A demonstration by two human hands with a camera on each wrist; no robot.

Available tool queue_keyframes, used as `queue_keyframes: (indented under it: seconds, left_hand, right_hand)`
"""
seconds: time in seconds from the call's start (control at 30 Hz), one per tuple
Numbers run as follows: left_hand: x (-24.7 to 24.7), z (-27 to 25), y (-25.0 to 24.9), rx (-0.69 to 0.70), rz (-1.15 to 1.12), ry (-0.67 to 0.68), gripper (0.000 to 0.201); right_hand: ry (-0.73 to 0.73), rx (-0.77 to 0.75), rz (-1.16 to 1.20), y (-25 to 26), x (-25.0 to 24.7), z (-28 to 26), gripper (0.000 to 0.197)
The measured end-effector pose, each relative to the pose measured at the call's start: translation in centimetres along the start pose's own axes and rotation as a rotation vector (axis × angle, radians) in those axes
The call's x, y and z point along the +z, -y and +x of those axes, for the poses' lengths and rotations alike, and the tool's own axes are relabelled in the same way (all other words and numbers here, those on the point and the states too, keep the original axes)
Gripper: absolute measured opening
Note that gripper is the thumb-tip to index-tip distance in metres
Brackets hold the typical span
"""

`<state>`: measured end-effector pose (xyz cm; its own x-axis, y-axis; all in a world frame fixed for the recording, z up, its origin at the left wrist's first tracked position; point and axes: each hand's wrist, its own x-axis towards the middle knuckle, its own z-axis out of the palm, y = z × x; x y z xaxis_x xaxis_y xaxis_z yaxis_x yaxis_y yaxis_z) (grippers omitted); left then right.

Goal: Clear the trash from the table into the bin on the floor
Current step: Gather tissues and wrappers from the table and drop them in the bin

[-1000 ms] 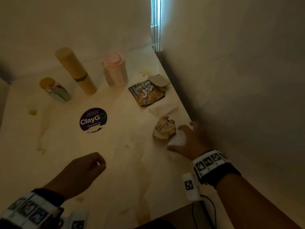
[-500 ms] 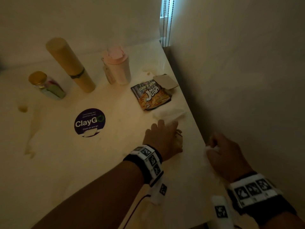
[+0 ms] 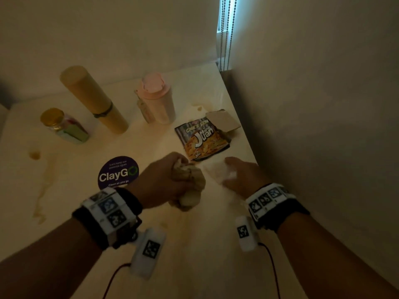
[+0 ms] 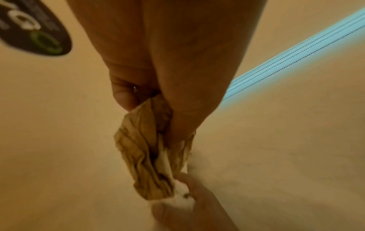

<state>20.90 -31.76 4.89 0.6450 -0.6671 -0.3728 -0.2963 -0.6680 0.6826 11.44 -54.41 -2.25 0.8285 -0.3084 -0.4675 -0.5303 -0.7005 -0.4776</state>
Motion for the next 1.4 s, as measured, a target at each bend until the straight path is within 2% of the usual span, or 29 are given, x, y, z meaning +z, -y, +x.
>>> queue_keyframes:
  seconds: [0.1,0.17,0.23,0.27,0.3,0.37,0.5,0.6,0.7,0.8,0.9,1.0,1.1,1.17,1.27,1.4]
  left_hand:
    - [-1.3,3.8,-0.4,0.087,0.162,-0.171,0.03]
    - [-0.9,6.3,-0.4,0.212,0.33,-0.186,0.036]
    - [-0.1,8.3,0.0,0.253,0.38,-0.126,0.043]
    - [0.4,9.1,0.2,0.251,0.383,-0.097,0.055]
    - [0.8,9.4,0.3,0.226,0.382,-0.066,0.067]
    - [1.5,9.4,0.0,0.154,0.395,0.015,0.078]
    - [2.3,8.5,-0.6,0.078,0.496,0.175,0.083]
    - [2.5,7.3,-1.0,0.07,0.538,0.259,0.079]
    - [2.9,5.8,-1.4,0.126,0.605,0.307,0.077]
    - [3.5,4.9,-1.9,0.125,0.586,0.348,0.076]
    - [4.1,4.8,-2.1,0.135,0.56,0.33,0.062]
    - [4.8,4.7,-2.0,0.137,0.523,0.312,0.052]
    - [5.4,4.4,-2.0,0.157,0.554,0.299,0.055]
    - [5.5,4.2,-1.9,0.179,0.565,0.271,0.059]
    - [5.5,4.0,-1.5,0.176,0.553,0.291,0.067]
    - [5.9,4.0,-0.9,0.188,0.551,0.272,0.069]
  right_hand:
    - [-0.061,0.02,-0.06,-0.5,0.8,-0.1,0.047]
    - [-0.045,0.003,-0.143,-1.2,1.2,-0.8,0.034]
    - [-0.001,-0.015,-0.149,-2.0,1.3,-1.7,0.029]
    - [0.025,-0.016,-0.124,-2.4,1.0,-2.2,0.029]
    - [0.042,-0.018,-0.088,-2.6,0.3,-2.6,0.028]
    - [0.016,-0.041,0.031,-2.7,-1.7,-3.0,0.022]
    - [-0.232,-0.234,0.121,-1.4,-5.1,-2.0,0.015]
    - [-0.306,-0.314,0.1,-0.3,-5.5,-0.1,0.023]
    - [-0.357,-0.326,0.085,0.3,-5.3,2.0,0.011]
    - [-0.414,-0.31,0.074,1.2,-5.1,4.6,0.018]
    - [-0.353,-0.255,0.104,2.1,-5.2,7.0,0.019]
    - [-0.325,-0.177,0.108,2.3,-4.6,9.4,0.03]
    - [-0.349,0.006,0.129,2.9,-4.2,11.0,0.035]
    - [-0.35,0.083,0.123,3.1,-4.0,12.1,0.047]
    - [-0.322,0.145,0.096,3.2,-4.0,13.4,0.068]
    - [-0.289,0.177,0.023,3.6,-4.1,14.3,0.076]
